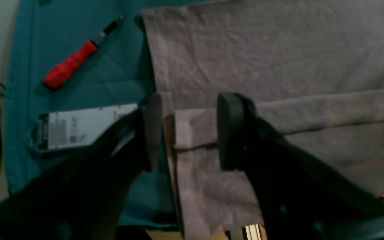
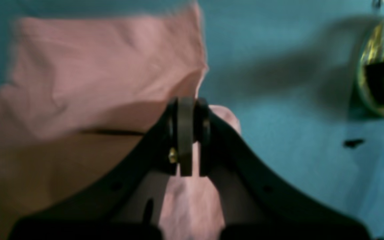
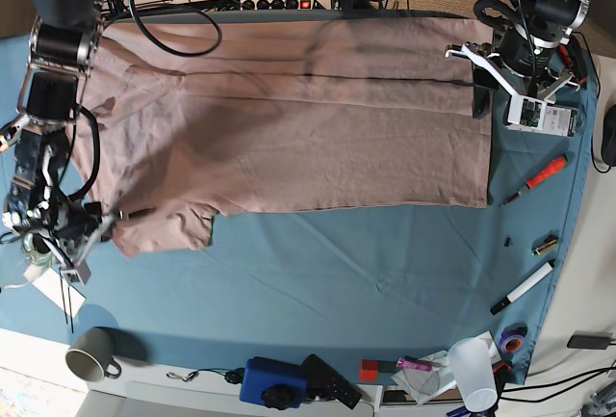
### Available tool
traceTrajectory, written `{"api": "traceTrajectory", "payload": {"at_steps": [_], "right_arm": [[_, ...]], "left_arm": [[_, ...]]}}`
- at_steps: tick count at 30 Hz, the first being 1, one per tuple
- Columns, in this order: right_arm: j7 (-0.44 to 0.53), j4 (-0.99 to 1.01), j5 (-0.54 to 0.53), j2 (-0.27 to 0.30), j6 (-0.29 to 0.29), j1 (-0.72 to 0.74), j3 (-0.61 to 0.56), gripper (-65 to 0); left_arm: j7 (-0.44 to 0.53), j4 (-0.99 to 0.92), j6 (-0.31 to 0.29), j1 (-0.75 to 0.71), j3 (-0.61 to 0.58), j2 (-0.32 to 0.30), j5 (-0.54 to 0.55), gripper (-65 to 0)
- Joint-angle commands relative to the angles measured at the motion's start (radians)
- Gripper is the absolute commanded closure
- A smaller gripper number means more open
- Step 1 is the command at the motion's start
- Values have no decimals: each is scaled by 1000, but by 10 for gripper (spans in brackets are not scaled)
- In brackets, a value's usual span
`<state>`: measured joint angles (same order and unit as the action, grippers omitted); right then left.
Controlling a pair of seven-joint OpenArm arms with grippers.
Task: Fold the T-shirt properly
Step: 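Move the right gripper to the sleeve and hem corner and grasp it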
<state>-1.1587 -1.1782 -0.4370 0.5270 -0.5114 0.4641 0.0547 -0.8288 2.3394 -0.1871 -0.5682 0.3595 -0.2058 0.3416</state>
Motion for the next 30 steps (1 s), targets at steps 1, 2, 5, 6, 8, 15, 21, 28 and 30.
{"api": "traceTrajectory", "payload": {"at_steps": [1,2,5,6,8,15,21,28,30], "right_arm": [[-22,-41,-13,35,3,-7,6,0],[-25,-72,-27,47,3,-33,6,0],[-22,-135,-41,72,4,-106,6,0],[-23,-144,-41,73,4,-124,6,0],[-19,-144,-40,72,4,-151,6,0],[-43,-144,-46,69,-13,-180,6,-104],[-94,-144,-130,86,-14,-134,6,-189],[124,-142,60,85,84,-85,45,-189],[127,-142,73,82,95,-85,44,-189]], "left_arm": [[25,17,3,-2,3,-7,3,-275],[25,17,3,-2,3,-7,2,-275],[25,17,3,-2,3,-7,3,-275],[25,17,3,-2,3,-7,3,-275],[25,17,3,-2,3,-7,3,-275],[25,17,3,-2,3,-7,3,-275],[25,17,3,-3,3,-7,3,-275],[25,17,3,-2,3,-7,3,-275],[26,17,3,-2,3,-7,3,-275]]}}
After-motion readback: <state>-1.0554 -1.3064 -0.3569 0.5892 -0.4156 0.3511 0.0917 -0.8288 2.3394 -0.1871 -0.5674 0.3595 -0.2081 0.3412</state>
